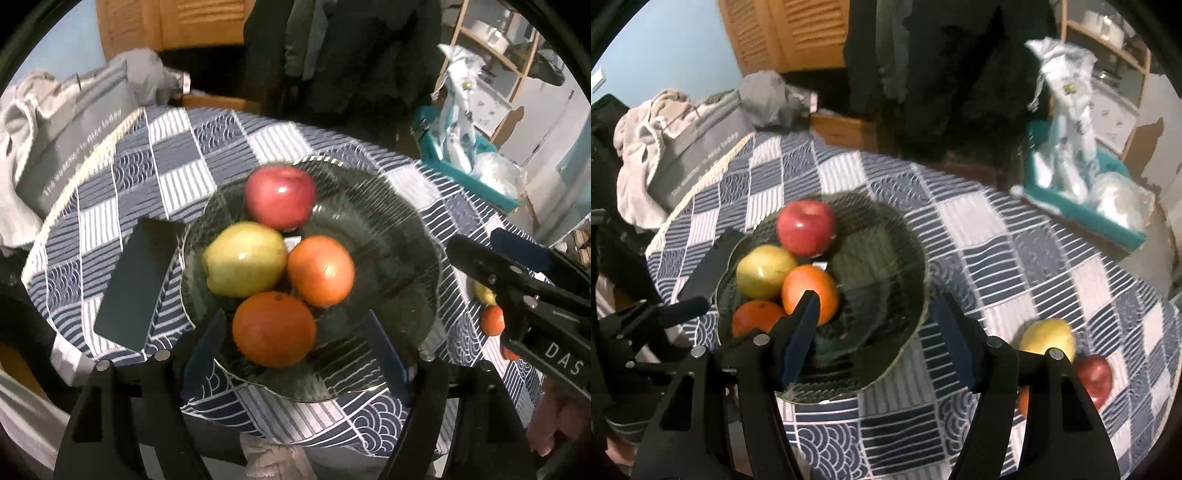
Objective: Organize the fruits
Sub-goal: 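Withdraw both tools from the bowl toward the remaining loose fruit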
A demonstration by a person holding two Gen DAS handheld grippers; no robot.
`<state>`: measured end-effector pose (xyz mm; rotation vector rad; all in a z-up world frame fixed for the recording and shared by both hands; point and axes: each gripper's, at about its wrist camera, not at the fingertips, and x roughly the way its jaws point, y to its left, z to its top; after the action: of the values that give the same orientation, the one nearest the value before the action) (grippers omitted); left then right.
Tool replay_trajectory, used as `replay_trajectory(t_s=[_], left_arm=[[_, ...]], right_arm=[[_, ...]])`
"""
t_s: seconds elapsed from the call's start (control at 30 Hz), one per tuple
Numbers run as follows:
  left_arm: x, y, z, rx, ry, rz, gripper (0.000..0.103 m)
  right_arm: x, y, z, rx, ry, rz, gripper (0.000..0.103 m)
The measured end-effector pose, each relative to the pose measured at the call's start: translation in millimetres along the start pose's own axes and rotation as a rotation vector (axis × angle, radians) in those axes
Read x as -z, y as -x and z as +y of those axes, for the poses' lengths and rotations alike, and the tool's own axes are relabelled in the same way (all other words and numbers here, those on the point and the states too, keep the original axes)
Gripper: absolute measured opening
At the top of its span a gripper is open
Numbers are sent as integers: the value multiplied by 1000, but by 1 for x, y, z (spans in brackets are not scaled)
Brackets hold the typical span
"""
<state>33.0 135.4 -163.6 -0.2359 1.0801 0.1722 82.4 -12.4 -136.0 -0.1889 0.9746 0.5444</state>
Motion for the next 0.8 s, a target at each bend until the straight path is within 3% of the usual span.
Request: replay_trajectory(t_s=[0.37, 0.57, 0.8], left_arm=[[-10, 48, -23, 18, -61, -167, 79], [-13, 78, -40, 36, -101, -263, 79], [-16, 101, -56, 70, -128, -313, 79]], right_arm=[[-6, 68, -21, 138, -18, -177, 66], [-6, 96, -32, 162, -47, -223, 66], [0, 128, -45, 198, -70, -271, 66]])
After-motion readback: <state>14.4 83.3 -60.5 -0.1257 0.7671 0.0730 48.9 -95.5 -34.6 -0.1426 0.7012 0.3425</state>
